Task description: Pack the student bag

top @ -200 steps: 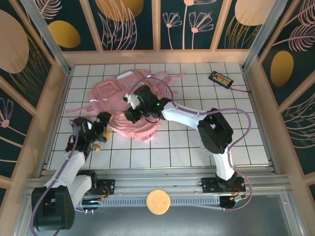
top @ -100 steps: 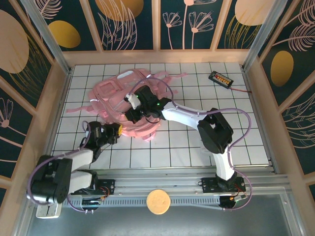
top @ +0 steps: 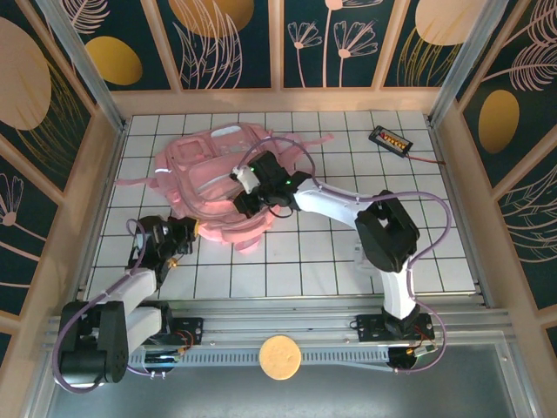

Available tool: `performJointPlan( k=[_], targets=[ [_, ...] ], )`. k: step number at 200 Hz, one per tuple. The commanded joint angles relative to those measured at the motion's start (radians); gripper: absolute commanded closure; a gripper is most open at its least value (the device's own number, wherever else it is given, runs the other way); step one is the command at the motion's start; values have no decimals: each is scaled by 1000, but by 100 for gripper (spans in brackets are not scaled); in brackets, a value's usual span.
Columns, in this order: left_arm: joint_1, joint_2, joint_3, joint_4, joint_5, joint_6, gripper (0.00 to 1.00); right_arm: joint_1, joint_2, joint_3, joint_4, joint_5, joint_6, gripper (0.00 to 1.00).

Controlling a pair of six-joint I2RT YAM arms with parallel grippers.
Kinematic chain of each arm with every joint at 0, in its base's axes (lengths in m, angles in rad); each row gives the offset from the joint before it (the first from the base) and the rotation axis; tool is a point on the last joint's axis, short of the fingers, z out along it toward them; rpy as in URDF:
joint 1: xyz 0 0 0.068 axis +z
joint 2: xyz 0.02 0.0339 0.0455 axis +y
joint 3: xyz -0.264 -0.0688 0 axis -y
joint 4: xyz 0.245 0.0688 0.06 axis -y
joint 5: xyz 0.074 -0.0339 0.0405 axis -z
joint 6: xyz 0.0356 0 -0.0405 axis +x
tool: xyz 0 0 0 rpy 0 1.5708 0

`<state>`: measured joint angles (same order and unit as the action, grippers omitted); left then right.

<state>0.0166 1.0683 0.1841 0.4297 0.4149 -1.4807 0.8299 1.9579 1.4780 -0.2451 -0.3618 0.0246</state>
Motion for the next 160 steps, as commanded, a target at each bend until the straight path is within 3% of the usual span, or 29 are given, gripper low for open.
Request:
performJointPlan(
  k=[1,64,120,160],
  targets=[
    [64,1,38,-65,-58,72,100,-78,-68,-40,-125,113,-34,100],
    [149,-43,48,-160,1,135,100,-220,-45,-11,-118,198,-86,100],
    [172,-51,52,-180,7,139,100,-362,-21,-10,-72,234,-103,100],
    [174,-53,80,-189,17,163,100,-358,-87,-50,-19,120,-114,100]
  ],
)
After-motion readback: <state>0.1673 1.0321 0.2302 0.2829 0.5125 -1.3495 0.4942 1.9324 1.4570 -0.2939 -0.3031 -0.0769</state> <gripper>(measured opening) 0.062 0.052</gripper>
